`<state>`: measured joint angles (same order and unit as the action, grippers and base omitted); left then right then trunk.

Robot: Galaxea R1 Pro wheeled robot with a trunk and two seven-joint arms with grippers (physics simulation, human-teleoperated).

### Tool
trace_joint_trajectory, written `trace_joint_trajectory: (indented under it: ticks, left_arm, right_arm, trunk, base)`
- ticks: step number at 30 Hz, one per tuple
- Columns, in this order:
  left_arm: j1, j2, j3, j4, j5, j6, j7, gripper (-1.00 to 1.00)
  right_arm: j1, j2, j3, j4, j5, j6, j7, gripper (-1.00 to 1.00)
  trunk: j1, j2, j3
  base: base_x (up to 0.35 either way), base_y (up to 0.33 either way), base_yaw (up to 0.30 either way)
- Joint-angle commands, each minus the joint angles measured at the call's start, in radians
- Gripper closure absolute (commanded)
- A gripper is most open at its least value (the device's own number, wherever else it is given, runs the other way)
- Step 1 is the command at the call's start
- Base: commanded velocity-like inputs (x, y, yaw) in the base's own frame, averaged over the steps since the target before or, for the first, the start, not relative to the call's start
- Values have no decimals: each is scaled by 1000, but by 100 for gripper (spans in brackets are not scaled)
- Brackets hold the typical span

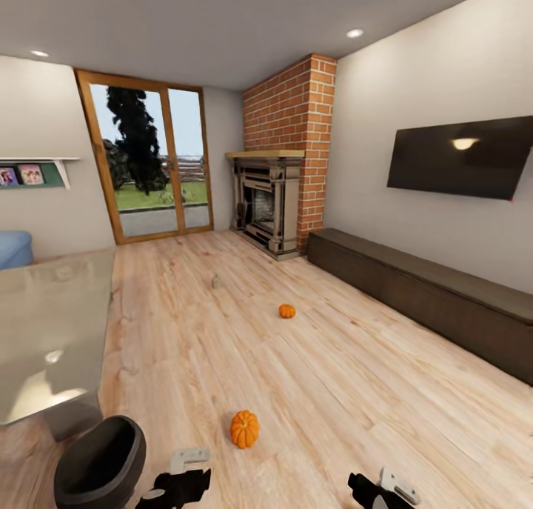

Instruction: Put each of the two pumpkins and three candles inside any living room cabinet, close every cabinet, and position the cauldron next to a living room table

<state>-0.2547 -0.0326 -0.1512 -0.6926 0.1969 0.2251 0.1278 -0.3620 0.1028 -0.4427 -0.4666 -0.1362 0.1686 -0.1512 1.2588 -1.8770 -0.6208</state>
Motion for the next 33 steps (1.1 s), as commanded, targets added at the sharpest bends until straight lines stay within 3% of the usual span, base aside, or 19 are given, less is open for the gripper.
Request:
trace_joint_trajectory:
  ticks: [1, 10, 33]
  left_arm:
    - [0, 0, -9, 0, 0, -1, 0, -100]
    - [0, 0, -27, 1, -2, -4, 2, -100]
    - [0, 0, -28, 1, -1, -6, 3, -100]
  right_arm:
    - [0, 0, -2, 0, 0, -9, -1, -100]
    - [0, 0, -72, 41, 1, -27, -1, -100]
    - [0, 0, -79, 45, 1, -27, -2, -100]
  trunk:
    - [0, 0, 0]
    - [0, 0, 3]
    - [0, 0, 11]
  base:
    - [280, 0, -280]
    - [296, -78, -280]
    - [228, -231, -280]
